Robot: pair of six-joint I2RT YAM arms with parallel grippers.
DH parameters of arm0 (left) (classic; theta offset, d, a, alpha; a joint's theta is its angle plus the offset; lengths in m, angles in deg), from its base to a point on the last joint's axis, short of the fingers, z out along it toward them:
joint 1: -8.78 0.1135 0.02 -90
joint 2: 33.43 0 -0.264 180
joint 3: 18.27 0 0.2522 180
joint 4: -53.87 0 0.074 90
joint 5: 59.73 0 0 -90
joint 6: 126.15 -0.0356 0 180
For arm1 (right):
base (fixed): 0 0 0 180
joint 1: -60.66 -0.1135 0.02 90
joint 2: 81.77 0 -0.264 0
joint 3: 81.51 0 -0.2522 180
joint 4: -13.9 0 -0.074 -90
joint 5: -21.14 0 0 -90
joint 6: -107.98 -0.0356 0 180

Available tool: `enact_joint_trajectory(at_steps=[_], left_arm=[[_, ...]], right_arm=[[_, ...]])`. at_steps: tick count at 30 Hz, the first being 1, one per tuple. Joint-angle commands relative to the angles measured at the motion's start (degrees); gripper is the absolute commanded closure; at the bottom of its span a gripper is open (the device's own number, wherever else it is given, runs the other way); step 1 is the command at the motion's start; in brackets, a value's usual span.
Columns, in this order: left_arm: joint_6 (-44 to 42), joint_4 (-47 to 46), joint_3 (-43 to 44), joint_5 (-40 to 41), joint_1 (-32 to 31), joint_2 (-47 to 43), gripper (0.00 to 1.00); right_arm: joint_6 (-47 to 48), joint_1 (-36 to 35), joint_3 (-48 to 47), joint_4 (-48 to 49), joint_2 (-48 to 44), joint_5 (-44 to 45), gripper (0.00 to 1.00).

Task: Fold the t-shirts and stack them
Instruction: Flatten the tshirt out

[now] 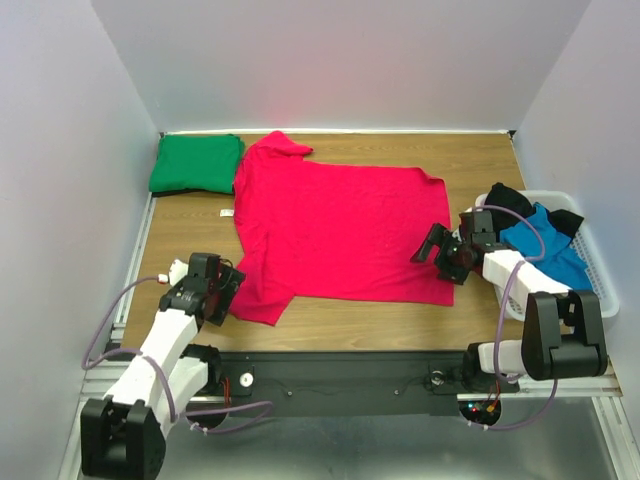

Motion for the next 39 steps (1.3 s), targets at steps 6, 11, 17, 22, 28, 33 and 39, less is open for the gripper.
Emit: enact_joint_trajectory(at_steps=[6,11,17,22,28,33,39], left_arm=[[7.96,5.33,-1.23,-3.3,-5.73,-3.68,0.01],[13.21,10.5,4.73,0.04,-13.37,1.95,0.02],[20.35,23.79,15.98,10.58,-19.72,0.56,0.01],[16.95,16.44,18.37,12.62,-19.72,3.53,0.02],[8.76,-0.26,20.56,12.18,-19.72,18.88,0.01],[11.19,0.22,20.92,14.71,-19.11,26.65,0.02],[19.38,4.62,12.5,18.33,-14.91,21.05,0.01]], right_arm=[[-0.31,0.13,1.2,-0.39,-3.67,2.97,0.0],[0.31,0.13,0.59,-1.8,-4.64,3.49,0.0],[0.31,0.13,-0.2,-2.06,-4.9,3.32,0.0],[0.83,0.13,-0.38,-2.15,-4.38,3.23,0.0],[1.18,0.13,-1.08,-2.15,-2.97,3.23,0.0],[1.71,0.13,-0.56,-2.15,-2.97,4.19,0.0],[1.8,0.13,-0.56,-2.06,-2.27,5.08,0.0]])
